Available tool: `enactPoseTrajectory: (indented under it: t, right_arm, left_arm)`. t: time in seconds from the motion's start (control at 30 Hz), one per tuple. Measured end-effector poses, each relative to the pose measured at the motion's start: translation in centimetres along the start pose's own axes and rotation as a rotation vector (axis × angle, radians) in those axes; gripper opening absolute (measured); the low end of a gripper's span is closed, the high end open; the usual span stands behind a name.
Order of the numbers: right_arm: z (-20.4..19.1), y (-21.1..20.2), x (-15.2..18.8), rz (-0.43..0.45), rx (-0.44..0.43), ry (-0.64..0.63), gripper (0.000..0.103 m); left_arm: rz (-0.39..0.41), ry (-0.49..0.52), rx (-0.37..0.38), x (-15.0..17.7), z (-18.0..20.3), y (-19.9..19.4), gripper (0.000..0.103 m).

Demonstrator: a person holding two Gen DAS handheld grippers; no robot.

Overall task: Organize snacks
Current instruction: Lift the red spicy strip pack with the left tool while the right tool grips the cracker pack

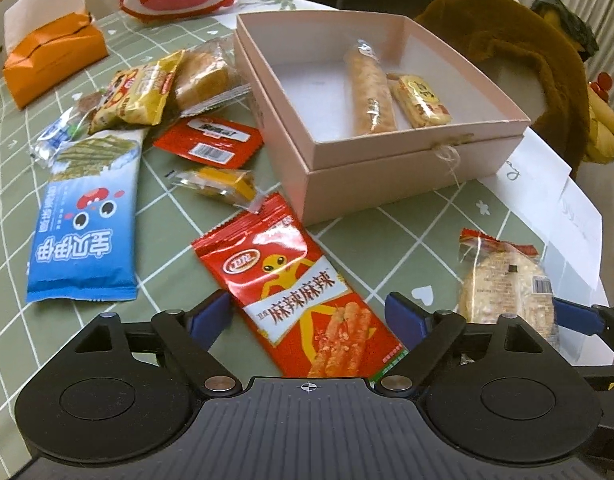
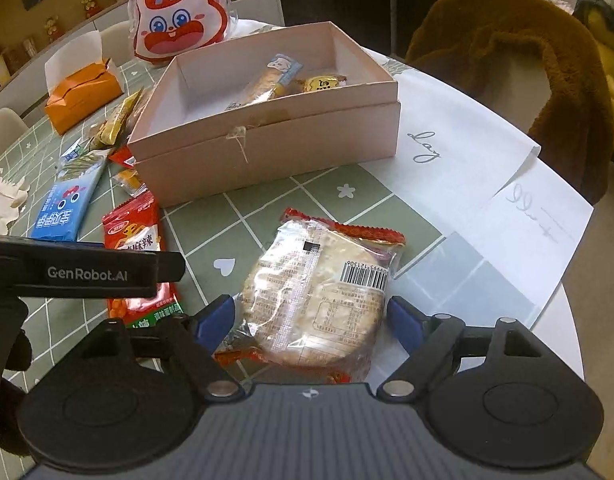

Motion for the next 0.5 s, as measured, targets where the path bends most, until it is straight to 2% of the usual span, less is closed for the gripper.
enactPoseTrajectory:
  t: [0.13,0.2,0.23,0.3,0.37,0.4,0.47,0.5]
  right_arm:
    - [0.2,-0.1,0.2,0.007,0.005,0.004,0.084]
    - [0.3,-0.2,0.3,0.011,0.005,0.004,0.084]
    - [0.3,-0.2,0.4,0.012,0.006,0.003,0.084]
    - [0.4,-0.3,0.4,0.012,0.007,0.003,0.084]
    - [0.6,-0.4,0.6,0.013,0.006,-0.002,0.084]
    - [0.7,-0.5,0.7,0.014,0.006,-0.007,0.084]
    - [1.0,-0.7,1.0,0.02,0.004,-0.019,0.084]
    - [1.1,-0.8,1.1,0.025,0.004,-0.025,0.084]
  left_arm:
    - [0.009,0.004,-0.008,-0.1,-0.6,-0.2,0.08]
    - [0.019,0.01,-0.001,0.0,-1.3,-0.6,0.069]
    - [0.027,0.009,0.013,0.2,-1.6,-0.8,0.066]
    - [0.037,0.019,0.049,0.9,-2.3,-1.4,0.048]
    - [0.024,0.06,0.125,2.0,-2.8,-2.4,0.037]
    - [0.002,0.084,0.166,2.7,-3.0,-2.8,0.024]
    - [-0.031,0.101,0.207,3.9,-3.5,-3.5,0.022]
    - [-0.053,0.086,0.19,4.4,-3.8,-3.6,0.021]
Point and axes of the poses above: each gripper's, at about its wrist camera, not at the fingertips, and y roughly the way its jaws point, z to its right, x to its underside, the point moved 2 cm from there along y, roughly the way its jaws point, and after that the axes turned 4 degrees about y, right-handed, at the moved point
